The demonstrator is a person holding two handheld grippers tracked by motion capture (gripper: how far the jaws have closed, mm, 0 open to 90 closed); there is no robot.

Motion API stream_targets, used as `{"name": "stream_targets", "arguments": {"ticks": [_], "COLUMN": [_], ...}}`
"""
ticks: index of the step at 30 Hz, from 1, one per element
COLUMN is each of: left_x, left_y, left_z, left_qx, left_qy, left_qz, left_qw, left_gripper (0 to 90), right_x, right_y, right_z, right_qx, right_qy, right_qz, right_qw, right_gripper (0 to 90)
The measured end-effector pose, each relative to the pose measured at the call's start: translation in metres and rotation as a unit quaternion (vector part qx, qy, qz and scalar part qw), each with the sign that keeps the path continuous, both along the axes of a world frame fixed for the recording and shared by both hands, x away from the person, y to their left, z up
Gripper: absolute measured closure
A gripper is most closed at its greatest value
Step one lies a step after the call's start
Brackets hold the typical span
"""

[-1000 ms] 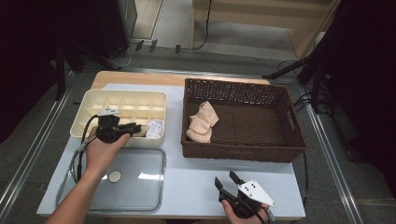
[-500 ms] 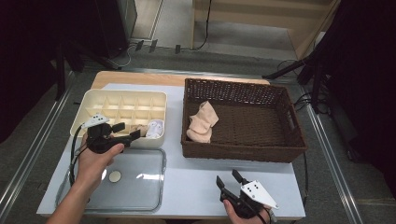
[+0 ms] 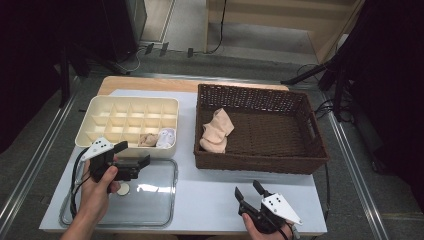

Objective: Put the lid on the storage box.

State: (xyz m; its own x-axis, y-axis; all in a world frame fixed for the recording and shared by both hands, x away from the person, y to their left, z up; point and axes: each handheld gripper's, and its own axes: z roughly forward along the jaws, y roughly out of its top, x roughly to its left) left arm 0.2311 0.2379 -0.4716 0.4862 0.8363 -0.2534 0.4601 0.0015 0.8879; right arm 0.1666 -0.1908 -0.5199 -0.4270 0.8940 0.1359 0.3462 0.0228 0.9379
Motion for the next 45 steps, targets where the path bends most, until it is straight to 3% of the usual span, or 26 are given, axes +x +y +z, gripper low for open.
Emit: {"name": "stream_targets", "arguments": {"ticks": [8,16,26,33,45], "left_x": [-0.025,-0.038,-0.041,-0.041,-0.042], "left_y": [0.002,0.007,0.011,0.01,0.015], "left_z": [-0.016,-0.036,-0.049,-0.051,-0.052], "left_qx": [-0.012,-0.01,-0.009,-0.007,-0.015], "left_qy": [-0.015,-0.006,0.006,0.007,0.007], "left_qz": [0.008,0.017,0.02,0.019,0.022], "left_qw": [0.9998,0.9998,0.9997,0.9998,0.9996], "left_gripper": [0.0,0.0,0.0,0.0,0.0], "right_x": [0.002,0.002,0.008,0.014,0.025], "right_y": [-0.001,-0.001,-0.001,0.002,0.008], "right_z": [0.006,0.015,0.036,0.048,0.062], "right_qx": [0.0,-0.002,-0.006,-0.007,-0.008], "right_qy": [-0.004,-0.009,-0.018,-0.028,-0.025], "right_qz": [-0.006,-0.003,-0.002,0.0,0.003], "right_qw": [1.0,1.0,0.9998,0.9996,0.9997], "right_gripper": [34.6,34.6,34.6,34.6,35.3]}}
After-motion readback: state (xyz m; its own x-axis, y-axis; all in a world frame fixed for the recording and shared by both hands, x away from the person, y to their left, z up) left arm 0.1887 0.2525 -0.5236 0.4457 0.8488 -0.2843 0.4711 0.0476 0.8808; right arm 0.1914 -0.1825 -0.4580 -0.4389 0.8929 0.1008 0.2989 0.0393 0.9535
